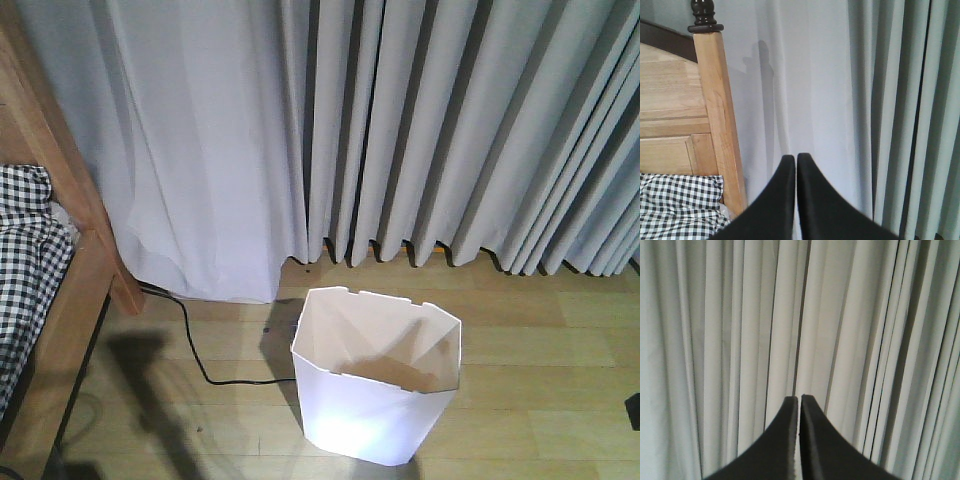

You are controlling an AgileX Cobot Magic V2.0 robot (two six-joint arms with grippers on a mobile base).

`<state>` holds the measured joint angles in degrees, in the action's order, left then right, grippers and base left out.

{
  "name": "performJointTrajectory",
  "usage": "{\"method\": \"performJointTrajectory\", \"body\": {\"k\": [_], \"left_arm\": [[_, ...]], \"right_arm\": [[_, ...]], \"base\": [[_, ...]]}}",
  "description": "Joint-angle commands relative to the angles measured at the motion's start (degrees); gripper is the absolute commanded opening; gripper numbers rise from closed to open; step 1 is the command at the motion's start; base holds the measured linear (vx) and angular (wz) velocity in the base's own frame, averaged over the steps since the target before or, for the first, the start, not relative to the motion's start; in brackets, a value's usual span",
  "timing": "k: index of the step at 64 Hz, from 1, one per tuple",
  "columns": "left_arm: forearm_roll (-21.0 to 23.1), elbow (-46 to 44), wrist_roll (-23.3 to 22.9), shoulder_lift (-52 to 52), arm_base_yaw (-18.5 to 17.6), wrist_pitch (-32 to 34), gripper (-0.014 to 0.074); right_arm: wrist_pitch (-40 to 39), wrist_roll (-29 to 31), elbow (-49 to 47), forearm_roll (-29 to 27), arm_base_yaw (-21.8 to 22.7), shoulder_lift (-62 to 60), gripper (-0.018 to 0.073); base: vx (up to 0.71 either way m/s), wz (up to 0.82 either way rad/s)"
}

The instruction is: Move trash bin to bedside with robot

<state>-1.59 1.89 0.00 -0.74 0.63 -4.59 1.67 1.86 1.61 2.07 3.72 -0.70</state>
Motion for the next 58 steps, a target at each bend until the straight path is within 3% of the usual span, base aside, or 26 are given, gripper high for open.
{"method": "performJointTrajectory", "body": {"k": [1,8,58], "left_arm": [[0.54,0.67,-0.79,-0.84,-0.35,4.27,-0.0006],[0.54,0.67,-0.79,-0.84,-0.35,4.27,-0.0006],[0.54,0.67,-0.79,-0.84,-0.35,4.27,-0.0006]], "right_arm": [[-4.82,-0.19,0.1,0.13,-1.08,-0.54,-0.0008],[-4.55,0.75,0.1,0.38,-4.31,-0.54,-0.0008],[-4.76,-0.29,0.1,0.21,-4.17,-0.54,-0.0008]], "base": [[0.0,0.0],[0.0,0.0],[0.0,0.0]]}}
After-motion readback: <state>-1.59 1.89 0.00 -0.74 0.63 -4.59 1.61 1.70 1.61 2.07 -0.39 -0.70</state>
